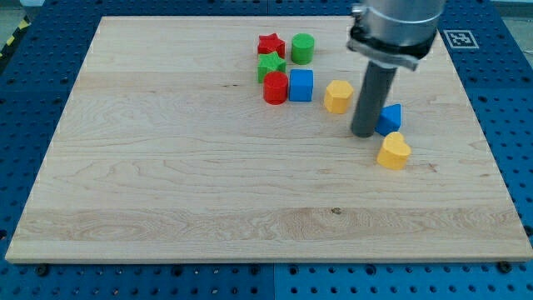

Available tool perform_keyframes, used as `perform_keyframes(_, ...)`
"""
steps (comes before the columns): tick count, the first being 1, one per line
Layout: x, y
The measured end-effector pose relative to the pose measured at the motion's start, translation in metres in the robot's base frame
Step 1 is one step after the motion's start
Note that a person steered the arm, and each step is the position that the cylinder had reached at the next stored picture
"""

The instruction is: Move yellow heart towards bottom center

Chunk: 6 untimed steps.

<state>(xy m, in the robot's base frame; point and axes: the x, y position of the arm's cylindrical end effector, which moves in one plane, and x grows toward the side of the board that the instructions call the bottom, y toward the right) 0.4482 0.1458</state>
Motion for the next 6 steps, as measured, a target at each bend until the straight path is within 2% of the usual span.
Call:
perform_keyframes(1,0.003,0.065)
perform_keyframes(2,0.004,0.096)
perform_keyframes(4,0.017,0.019)
perform_keyframes(6,0.085,0.019)
